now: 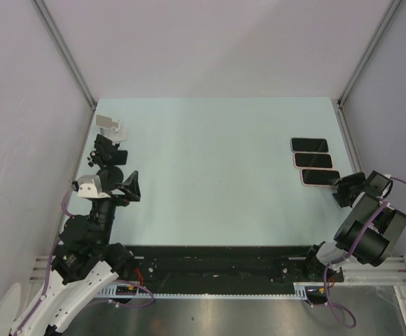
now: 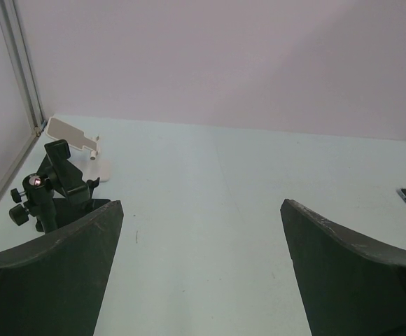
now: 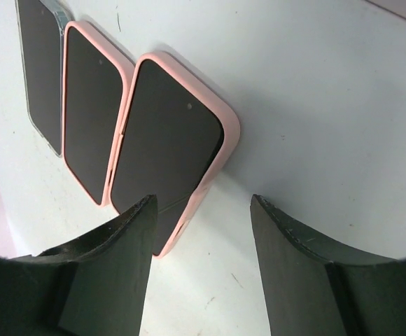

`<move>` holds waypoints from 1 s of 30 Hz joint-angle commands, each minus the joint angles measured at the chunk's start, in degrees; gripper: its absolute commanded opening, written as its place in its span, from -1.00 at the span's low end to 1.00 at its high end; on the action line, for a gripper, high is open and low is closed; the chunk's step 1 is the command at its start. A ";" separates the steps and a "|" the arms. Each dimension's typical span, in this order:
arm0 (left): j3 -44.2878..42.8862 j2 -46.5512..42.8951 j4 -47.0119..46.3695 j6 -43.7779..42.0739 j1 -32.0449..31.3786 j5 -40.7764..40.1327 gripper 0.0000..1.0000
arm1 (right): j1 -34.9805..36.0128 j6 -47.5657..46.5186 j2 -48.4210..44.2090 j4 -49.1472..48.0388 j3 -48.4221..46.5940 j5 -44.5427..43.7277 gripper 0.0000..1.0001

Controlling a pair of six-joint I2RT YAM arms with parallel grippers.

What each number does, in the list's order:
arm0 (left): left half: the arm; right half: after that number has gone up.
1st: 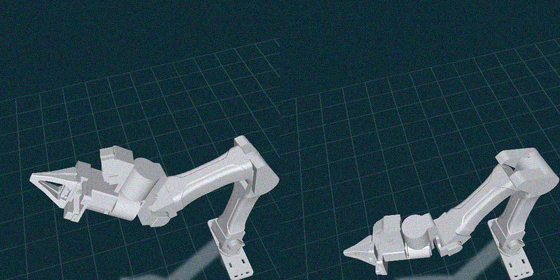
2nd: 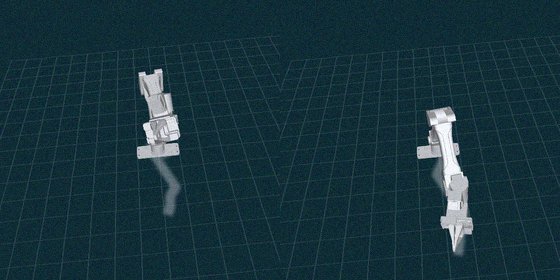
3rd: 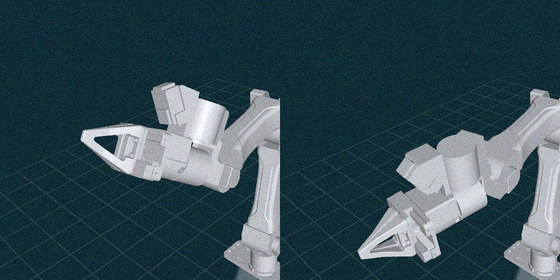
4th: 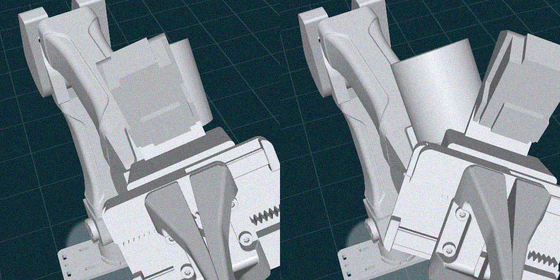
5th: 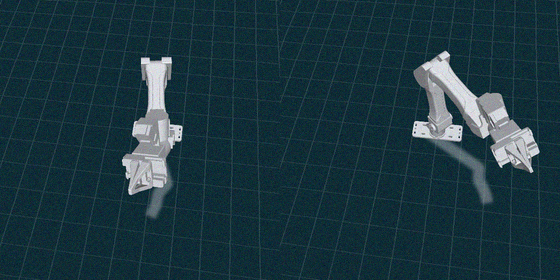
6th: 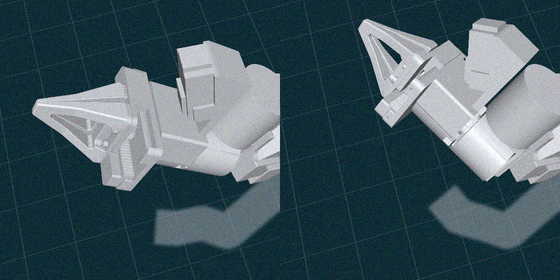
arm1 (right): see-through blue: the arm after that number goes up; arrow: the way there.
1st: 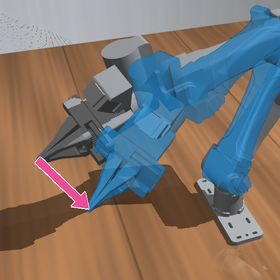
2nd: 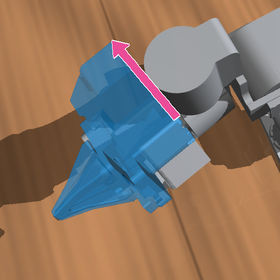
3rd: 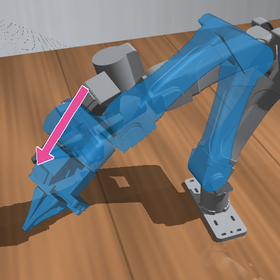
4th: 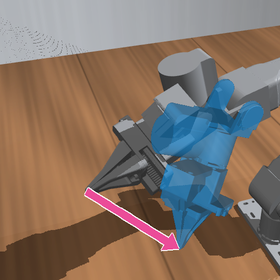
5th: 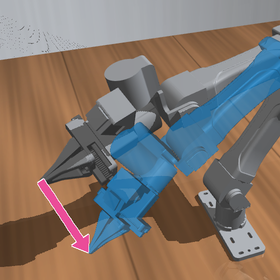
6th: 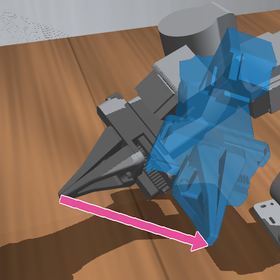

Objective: Remove the phone from the phone stand

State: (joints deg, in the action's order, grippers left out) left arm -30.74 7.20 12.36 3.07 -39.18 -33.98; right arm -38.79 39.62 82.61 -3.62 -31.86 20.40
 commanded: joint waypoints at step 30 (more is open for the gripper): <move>0.07 0.88 -0.85 0.88 1.30 1.19 1.00 | 7.50 -7.71 0.03 5.45 -8.49 -6.07 0.25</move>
State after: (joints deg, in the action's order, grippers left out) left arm -30.74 7.38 12.36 3.25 -38.65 -33.78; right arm -31.73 32.47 88.31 -1.89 -39.27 16.27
